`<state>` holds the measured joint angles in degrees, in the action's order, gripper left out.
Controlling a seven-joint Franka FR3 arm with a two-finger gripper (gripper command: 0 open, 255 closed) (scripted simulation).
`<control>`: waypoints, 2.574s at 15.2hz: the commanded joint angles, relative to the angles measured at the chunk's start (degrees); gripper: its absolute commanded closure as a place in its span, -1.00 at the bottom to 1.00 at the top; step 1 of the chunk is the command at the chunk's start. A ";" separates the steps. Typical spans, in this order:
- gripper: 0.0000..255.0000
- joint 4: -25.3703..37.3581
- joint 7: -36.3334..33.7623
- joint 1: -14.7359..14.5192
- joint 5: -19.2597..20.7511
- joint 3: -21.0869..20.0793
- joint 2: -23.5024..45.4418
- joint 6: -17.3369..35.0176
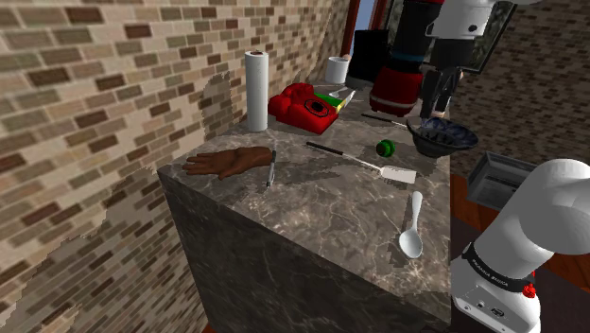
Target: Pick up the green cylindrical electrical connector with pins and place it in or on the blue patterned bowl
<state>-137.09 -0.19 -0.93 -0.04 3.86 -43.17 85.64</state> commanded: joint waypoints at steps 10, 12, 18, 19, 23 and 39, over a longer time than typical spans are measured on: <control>-1.00 -4.73 -6.17 -2.34 -5.94 -4.21 9.15 15.35; -1.00 -6.27 -6.14 -2.40 -6.06 -4.34 9.14 16.88; -1.00 -10.38 -6.05 -2.60 -6.45 -4.70 9.41 21.27; -1.00 -10.37 -6.05 -2.60 -6.46 -4.70 9.41 21.27; -1.00 -10.37 -6.05 -2.60 -6.46 -4.70 9.42 21.27; 1.00 -7.78 -6.33 -2.53 -6.32 -4.65 8.68 17.95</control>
<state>-145.46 -6.50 -3.50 -6.43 -0.86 -34.30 104.40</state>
